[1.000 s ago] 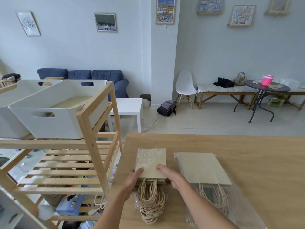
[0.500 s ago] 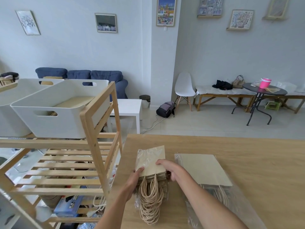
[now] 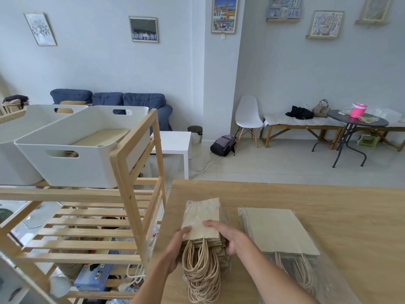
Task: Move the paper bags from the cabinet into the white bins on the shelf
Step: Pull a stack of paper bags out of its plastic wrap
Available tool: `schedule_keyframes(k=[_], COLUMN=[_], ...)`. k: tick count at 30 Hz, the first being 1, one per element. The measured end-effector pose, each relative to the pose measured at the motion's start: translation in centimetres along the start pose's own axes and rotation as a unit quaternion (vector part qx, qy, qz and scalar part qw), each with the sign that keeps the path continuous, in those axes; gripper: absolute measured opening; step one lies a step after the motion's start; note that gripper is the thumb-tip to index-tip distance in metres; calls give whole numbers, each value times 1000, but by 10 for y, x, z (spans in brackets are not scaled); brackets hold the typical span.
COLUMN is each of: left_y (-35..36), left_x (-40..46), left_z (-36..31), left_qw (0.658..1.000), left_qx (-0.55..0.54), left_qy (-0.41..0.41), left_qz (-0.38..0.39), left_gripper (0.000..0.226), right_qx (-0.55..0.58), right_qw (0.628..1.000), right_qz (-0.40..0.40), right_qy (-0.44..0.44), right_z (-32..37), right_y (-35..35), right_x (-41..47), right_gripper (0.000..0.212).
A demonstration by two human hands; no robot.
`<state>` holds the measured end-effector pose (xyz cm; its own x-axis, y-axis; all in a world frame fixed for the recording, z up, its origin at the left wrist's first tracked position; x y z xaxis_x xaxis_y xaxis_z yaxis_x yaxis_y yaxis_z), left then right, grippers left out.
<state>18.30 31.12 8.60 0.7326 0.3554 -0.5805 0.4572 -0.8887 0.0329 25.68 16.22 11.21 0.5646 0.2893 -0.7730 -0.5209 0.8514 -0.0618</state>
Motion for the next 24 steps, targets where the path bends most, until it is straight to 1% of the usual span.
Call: schedule_keyframes(k=[3,6,8,11,15,16,19,20,22,23,24], left_y=[0,-3,-4,-4,-5,-7,-11,-11,-5,-6,-11], left_x=[5,17,29,46,59,61,65,64,57,53,46], left_z=[-5,-13,-20,-32,-44,-46,-52,-53,-56,-57,-59], left_qw=[1000,999,998,997,998,998,997,996,996,996,991], left_qx=[-20,-37,-50,-75,-57,-54,-68,-72,-68,-35,25], left_qy=[-19,-28,-27,-17,-3,2,19,22,43,70,113], left_qz=[11,5,8,14,-2,-12,-45,-49,-35,-41,-62], left_gripper=[55,55,55,49,44,41,22,22,33,40,45], right_qx=[9,17,29,59,78,80,89,95,106,111,115], right_qw=[1000,1000,999,998,996,996,995,995,993,993,992], right_qz=[15,17,21,33,31,30,30,34,44,49,53], right_qy=[0,-6,-5,-1,-4,-7,-11,-10,-9,-11,-15], right_z=[1,12,19,25,18,15,4,0,-8,-12,-15], right_y=[3,1,-1,-6,-15,-18,-24,-25,-25,-24,-24], right_x=[10,22,31,42,42,40,33,30,21,16,11], right_gripper=[75,71,69,65,59,60,62,61,62,65,69])
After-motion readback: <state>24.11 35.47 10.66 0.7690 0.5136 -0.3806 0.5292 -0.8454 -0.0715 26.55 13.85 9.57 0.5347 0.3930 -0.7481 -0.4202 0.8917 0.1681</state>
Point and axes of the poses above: each hand's wrist, its own x-axis towards the middle knuckle, its own y-axis out of the palm, z = x × y, the point moved 8 cm from there along x, towards the middle knuckle, and after that the axes turned 6 degrees about -z, right-handed, at the moved point
